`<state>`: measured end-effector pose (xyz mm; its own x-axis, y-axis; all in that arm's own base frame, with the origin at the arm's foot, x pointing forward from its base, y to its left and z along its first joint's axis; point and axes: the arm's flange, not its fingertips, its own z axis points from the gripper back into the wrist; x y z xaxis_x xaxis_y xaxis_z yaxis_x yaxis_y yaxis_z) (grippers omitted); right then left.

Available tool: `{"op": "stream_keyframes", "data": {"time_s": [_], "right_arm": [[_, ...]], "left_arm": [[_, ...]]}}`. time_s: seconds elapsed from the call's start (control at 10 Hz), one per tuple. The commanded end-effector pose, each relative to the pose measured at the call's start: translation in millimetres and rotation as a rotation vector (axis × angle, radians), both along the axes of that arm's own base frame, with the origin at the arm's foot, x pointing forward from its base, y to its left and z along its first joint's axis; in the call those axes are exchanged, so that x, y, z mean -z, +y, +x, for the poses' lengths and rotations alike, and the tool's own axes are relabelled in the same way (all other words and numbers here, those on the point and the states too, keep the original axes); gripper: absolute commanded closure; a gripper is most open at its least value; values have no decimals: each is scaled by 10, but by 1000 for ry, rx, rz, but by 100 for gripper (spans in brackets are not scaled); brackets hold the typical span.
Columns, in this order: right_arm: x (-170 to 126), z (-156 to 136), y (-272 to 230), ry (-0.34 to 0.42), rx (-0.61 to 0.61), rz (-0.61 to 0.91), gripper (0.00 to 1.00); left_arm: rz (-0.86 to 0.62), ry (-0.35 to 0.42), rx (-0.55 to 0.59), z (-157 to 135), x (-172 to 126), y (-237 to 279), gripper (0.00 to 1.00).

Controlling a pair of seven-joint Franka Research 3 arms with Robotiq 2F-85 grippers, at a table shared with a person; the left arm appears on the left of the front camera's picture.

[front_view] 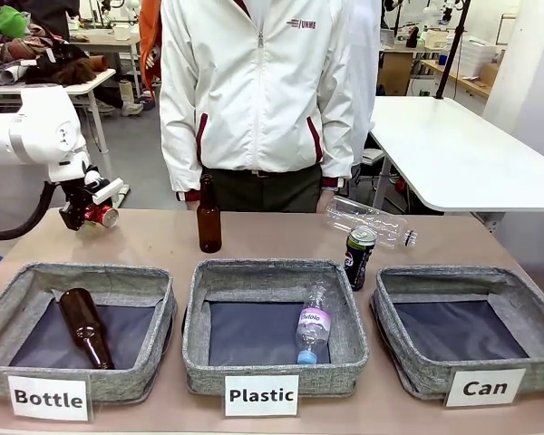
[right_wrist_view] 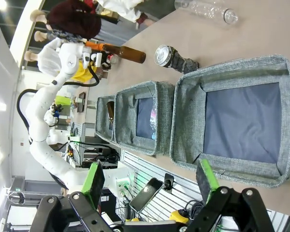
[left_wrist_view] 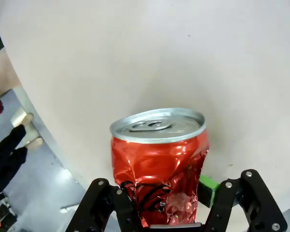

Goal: Sort the can waste into the basket.
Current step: Pick up the can waste from the table and place it in the right Fabric basket.

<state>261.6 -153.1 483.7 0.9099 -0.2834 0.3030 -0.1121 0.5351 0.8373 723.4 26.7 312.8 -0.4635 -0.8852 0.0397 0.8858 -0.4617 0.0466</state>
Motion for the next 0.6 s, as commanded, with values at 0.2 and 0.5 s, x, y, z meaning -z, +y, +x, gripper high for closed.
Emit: {"op": "stream_keyframes", "data": {"time_s": [0.2,0.5], "right_arm": [[-8,14,-16,-31,-6,13,0],[-8,14,-16,-31,-6,13,0]], "left_arm": [[-114,173,-61,-572,-1009,385,100],[-45,277,-22,-1515,-1735,652,100]]}}
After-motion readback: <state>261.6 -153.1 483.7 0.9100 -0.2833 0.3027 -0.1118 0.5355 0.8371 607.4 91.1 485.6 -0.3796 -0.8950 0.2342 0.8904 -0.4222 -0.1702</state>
